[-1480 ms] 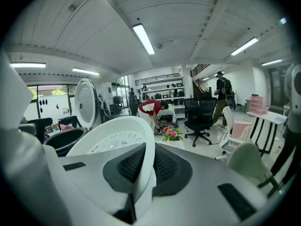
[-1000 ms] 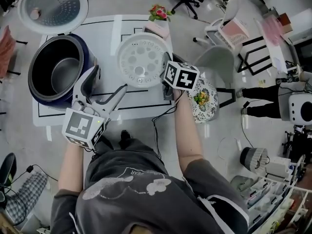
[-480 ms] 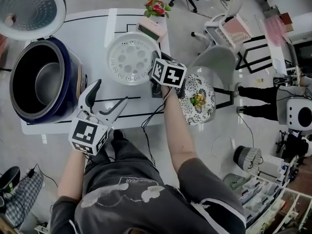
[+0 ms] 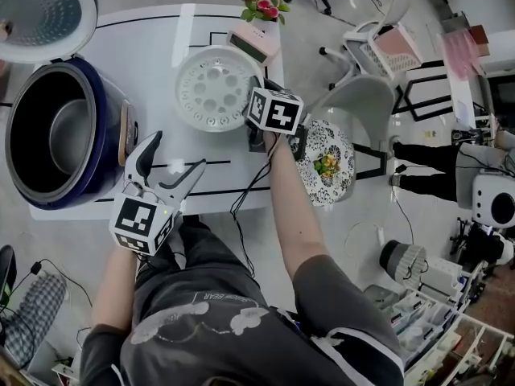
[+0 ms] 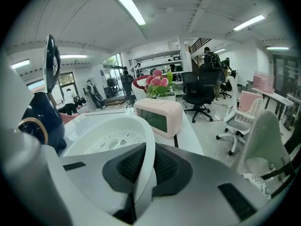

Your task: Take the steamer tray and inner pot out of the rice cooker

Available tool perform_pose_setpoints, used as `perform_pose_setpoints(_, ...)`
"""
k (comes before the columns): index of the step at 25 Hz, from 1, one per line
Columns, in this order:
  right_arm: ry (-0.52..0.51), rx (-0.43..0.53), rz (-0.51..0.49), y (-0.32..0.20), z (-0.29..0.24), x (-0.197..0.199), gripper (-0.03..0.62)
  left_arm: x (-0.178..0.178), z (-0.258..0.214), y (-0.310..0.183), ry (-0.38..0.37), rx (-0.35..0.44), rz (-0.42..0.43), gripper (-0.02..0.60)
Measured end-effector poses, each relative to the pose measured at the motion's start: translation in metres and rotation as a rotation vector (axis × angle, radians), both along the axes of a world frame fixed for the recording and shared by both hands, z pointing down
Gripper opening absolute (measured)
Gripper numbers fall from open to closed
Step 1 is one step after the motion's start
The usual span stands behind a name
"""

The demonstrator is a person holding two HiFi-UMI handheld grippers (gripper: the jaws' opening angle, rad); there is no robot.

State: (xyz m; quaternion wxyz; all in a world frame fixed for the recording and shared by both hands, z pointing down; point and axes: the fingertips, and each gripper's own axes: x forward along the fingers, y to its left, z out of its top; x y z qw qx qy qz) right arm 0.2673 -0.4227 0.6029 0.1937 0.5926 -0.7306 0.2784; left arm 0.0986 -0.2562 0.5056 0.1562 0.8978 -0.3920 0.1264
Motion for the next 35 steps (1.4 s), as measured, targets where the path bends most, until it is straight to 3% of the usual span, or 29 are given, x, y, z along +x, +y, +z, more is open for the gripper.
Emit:
perform_pose_setpoints(7,0.125,-0.019,-0.034,-0.003,0.014,0.001,0.062,-0.004,0.004,-0.003,-0.004,-0.012,-0.01,0.4)
perform_pose_setpoints(14,0.125,0.003,-0.079,0.002,0.015,-0.004,0.228,-0.004,0.001,-0.003,-0.009,-0.003,-0.009,0.4)
perform_pose_setpoints(18,0.132,0.032,-0.085,0.008,0.004,-0.001,0.261,-0.006,-0.007,-0.004,-0.012,0.012,-0.009,0.401)
perform_pose_setpoints(27,0.133,0.263,-0.092,0.034,-0.071,-0.003,0.275,-0.008,-0.048,0.009,0.005,0.084,0.003,0.4)
perform_pose_setpoints(35,0.06,0.384,-0.17,0.077,-0.136,-0.044,0.291,-0.028,-0.11,0.024,0.068,0.174,0.004,0.401)
